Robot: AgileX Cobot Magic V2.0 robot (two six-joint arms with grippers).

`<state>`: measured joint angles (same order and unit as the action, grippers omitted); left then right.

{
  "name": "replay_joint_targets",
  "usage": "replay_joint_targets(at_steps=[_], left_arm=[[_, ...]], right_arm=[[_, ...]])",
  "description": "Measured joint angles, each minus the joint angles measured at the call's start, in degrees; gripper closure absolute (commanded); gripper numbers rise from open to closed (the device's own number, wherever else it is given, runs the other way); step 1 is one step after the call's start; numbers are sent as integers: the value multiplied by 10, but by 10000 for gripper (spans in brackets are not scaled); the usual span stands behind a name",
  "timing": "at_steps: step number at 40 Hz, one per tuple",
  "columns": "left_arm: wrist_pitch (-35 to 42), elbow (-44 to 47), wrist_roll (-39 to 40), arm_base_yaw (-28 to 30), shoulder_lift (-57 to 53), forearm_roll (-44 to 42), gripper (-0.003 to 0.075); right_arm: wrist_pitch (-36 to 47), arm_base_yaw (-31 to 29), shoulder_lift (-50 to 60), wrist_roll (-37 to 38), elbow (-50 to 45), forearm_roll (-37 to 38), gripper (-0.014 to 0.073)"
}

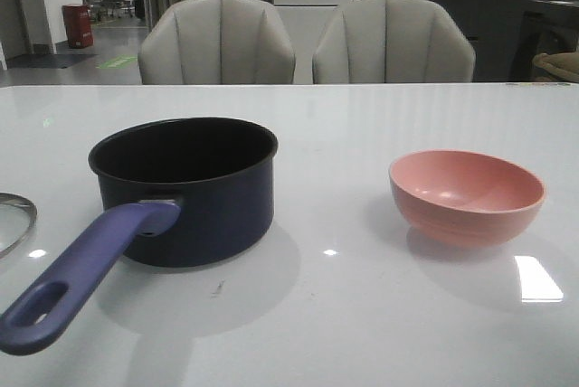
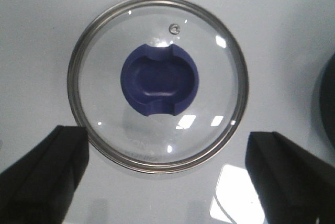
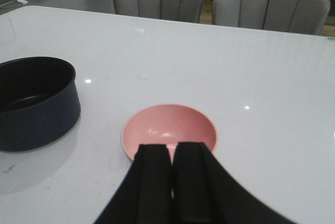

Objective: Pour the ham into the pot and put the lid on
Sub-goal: 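Grasp the glass lid knob with the left gripper and lift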

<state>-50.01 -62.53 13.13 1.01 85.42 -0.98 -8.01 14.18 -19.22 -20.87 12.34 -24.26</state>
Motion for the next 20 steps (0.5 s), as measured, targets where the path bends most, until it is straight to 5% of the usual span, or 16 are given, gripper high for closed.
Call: replay_joint_targets(at_steps=[20], left_arm=[[-98, -159, -32, 15, 200, 43, 82]], right_arm=[[0, 0, 0, 0, 0, 0, 446]])
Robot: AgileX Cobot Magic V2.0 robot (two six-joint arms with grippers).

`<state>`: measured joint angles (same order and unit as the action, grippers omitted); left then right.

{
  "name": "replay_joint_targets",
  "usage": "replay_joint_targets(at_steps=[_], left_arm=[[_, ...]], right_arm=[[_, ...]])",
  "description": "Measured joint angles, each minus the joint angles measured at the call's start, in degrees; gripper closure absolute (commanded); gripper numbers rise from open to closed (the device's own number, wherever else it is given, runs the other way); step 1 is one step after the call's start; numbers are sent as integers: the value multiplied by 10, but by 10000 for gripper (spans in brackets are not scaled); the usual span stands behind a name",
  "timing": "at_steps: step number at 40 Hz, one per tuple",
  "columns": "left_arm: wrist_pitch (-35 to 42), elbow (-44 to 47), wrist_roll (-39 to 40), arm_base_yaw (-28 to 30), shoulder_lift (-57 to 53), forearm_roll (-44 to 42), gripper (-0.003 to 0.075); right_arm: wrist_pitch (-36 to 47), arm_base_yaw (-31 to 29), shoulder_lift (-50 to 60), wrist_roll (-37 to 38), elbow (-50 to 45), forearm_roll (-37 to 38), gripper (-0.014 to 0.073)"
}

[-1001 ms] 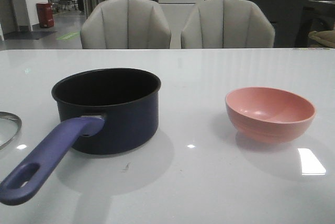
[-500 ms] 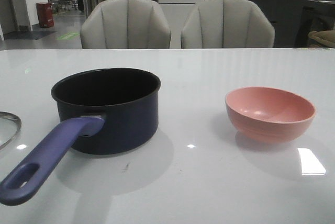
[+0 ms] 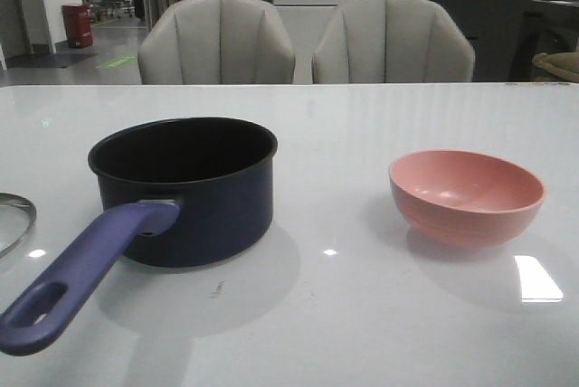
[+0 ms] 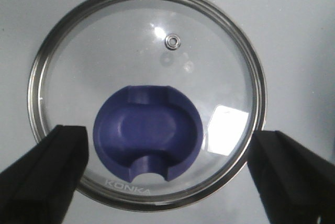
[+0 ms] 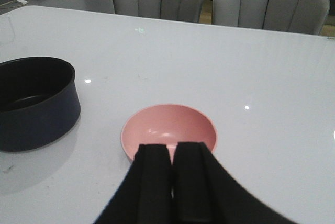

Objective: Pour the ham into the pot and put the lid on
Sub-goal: 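Grasp the glass lid knob with the left gripper and lift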

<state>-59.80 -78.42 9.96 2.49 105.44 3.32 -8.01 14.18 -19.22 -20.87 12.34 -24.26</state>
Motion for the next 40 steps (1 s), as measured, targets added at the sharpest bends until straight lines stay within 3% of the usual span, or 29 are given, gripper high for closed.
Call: replay_joint_targets(at_steps=[31, 35, 40], left_arm=[[-10, -21, 0, 0, 81, -1, 88], [-11, -23, 0, 0, 87, -6, 159], [-12, -24, 0, 0, 88, -7, 349]], right_arm=[[0, 0, 0, 0, 0, 0, 446], [0, 0, 0, 0, 0, 0, 446], [0, 0, 0, 0, 0, 0, 446]])
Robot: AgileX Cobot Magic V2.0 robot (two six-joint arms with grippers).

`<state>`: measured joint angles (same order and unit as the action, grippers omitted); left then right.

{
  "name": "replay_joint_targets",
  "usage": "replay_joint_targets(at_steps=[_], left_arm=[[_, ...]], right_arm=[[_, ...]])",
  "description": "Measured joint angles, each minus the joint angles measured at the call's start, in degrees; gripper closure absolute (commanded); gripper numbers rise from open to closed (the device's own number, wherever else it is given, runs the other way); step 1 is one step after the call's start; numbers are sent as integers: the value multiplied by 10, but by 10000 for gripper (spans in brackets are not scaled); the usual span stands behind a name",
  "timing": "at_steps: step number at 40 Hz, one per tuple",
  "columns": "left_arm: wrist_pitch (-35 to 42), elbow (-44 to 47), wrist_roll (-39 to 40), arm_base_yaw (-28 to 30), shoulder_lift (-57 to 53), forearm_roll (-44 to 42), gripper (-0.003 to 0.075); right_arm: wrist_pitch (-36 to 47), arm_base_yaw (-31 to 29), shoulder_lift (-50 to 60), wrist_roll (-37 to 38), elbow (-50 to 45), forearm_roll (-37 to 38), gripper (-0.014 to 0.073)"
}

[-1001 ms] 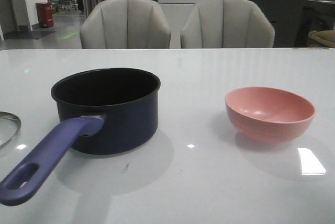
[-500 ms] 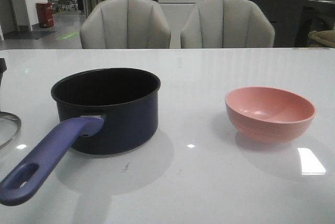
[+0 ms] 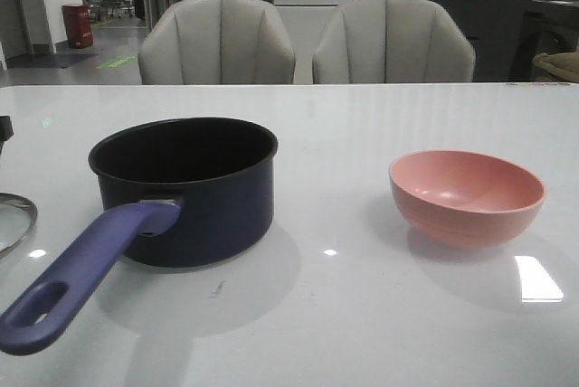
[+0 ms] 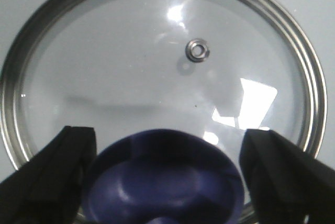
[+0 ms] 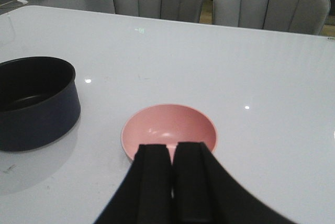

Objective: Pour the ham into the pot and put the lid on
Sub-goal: 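Grasp the glass lid knob with the left gripper and lift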

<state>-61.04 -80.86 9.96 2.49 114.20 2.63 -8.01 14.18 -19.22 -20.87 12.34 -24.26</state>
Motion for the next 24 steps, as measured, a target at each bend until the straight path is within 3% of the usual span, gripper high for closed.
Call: replay_joint_targets(at_steps=[4, 7, 24], left_arm=[[-1, -2, 0, 1, 0, 1, 461], [-1, -2, 0, 1, 0, 1, 499], [-36, -57, 0, 1, 8, 3, 514]], right_arm=[[0, 0, 0, 0, 0, 0, 446], [0, 0, 0, 0, 0, 0, 446], [0, 0, 0, 0, 0, 0, 446]])
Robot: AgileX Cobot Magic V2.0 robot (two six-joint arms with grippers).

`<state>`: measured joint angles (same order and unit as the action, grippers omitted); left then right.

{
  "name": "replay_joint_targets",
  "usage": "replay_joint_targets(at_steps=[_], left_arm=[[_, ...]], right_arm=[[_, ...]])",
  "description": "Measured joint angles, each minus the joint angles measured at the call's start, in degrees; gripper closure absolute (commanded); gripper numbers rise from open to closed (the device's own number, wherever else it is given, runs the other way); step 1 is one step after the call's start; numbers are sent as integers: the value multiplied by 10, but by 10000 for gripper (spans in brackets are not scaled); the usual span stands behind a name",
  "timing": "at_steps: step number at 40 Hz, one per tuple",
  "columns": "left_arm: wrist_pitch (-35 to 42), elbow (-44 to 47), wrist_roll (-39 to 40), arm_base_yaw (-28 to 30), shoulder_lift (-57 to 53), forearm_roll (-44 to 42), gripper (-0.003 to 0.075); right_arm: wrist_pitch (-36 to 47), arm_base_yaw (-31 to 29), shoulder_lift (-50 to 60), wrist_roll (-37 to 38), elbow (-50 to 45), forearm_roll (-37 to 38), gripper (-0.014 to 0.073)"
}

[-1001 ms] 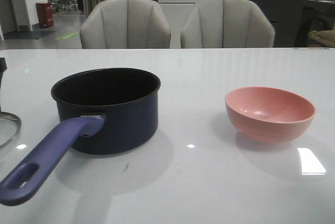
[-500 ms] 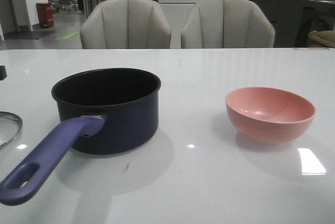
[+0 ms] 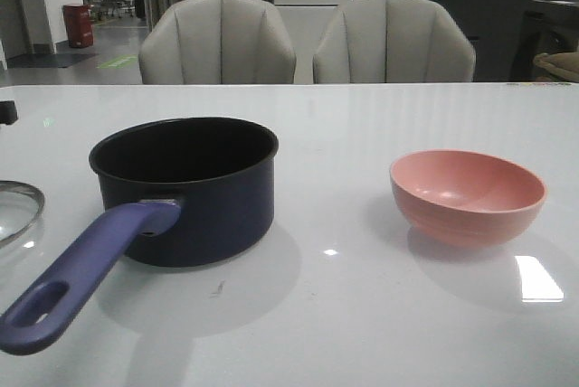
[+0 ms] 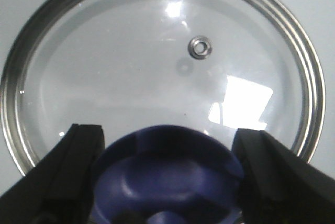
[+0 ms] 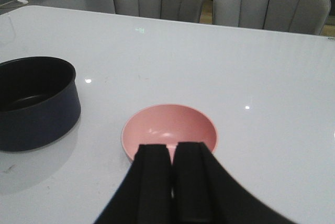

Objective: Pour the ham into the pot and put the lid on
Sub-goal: 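Grasp the glass lid knob with the left gripper and lift, then move the lid over the saucepan and lower it onto the rim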

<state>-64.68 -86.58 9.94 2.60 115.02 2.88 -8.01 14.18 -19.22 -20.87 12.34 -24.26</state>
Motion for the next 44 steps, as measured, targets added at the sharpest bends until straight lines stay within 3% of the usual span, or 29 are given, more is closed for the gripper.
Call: replay_joint_targets(at_steps=[15, 24, 44], left_arm=[[-49, -121, -32, -29, -37, -5, 514], [-63, -219, -49, -106, -43, -5, 514], [-72, -230, -94, -278, -44, 0, 514]], right_arm=[[0, 0, 0, 0, 0, 0, 446], [0, 0, 0, 0, 0, 0, 446], [0, 0, 0, 0, 0, 0, 446]])
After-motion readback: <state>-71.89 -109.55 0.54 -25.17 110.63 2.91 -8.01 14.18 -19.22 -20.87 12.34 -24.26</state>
